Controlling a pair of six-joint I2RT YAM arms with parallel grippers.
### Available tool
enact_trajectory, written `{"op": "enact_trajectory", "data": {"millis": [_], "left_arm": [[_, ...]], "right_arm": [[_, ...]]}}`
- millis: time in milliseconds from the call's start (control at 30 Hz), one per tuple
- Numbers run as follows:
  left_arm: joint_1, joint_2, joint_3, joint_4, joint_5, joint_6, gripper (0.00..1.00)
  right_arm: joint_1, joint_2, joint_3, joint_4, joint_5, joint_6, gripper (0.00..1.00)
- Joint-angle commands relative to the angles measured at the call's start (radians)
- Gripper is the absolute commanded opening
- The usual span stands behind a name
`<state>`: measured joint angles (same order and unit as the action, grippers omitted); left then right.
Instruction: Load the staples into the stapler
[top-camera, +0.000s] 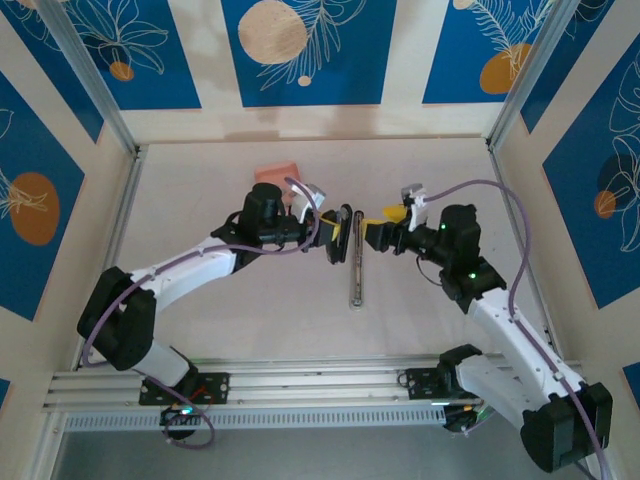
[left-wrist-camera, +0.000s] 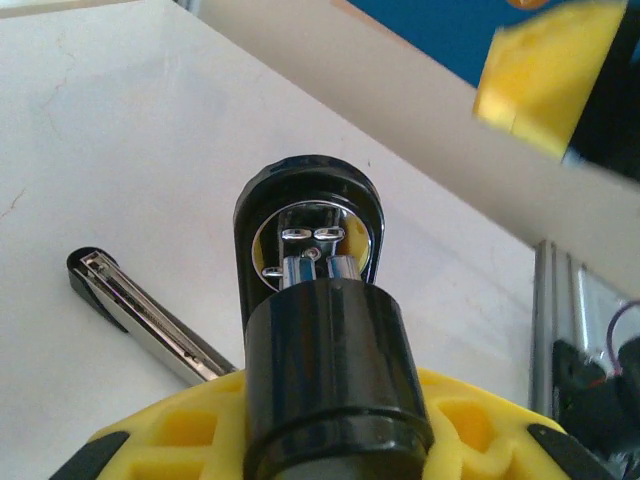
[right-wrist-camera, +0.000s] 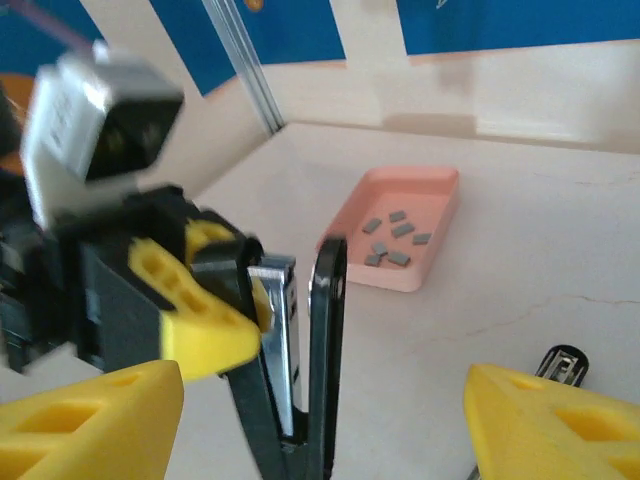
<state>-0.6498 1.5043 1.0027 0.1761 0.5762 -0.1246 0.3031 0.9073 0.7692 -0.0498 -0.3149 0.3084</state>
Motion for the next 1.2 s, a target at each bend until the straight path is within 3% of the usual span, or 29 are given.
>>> {"op": "enact_trajectory", "data": {"millis": [0,200,467,633,867,1067,1167], "left_arm": [[0.004,-0.077,0.004,-0.012,0.132,0.241,0.05],[0.002,-0.127,-0.033,-0.048,0.157,0.389,0.04],[0.002,-0.144,-0.05,-0.044,0.136,0.398,0.04],[0.001,-0.145,-0.05,-0.038,0.143,0.393,0.04],[0.001,-0.162,-0.063,-0.01,0.168,0.378,0.04],[-0.001,-0.17,-0.054,-0.027,0.157,0.382,0.04],[0.001,-0.178,-0.05,-0.027,0.159,0.381,0.04]], "right_arm": [[-0.001,0.067,0.104,-0.219,-0.147,0.072,0.71],[0.019,0.174,0.193,-0.309,-0.179,0.095,0.67],[0.053,0.234,0.205,-0.297,-0.279,0.091,0.65],[0.069,0.262,0.215,-0.326,-0.223,0.084,0.63],[0.056,0.304,0.21,-0.316,-0.219,0.123,0.41],[0.06,0.318,0.209,-0.31,-0.252,0.129,0.36],[0.046,0.325,0.204,-0.336,-0.2,0.145,0.3]]}}
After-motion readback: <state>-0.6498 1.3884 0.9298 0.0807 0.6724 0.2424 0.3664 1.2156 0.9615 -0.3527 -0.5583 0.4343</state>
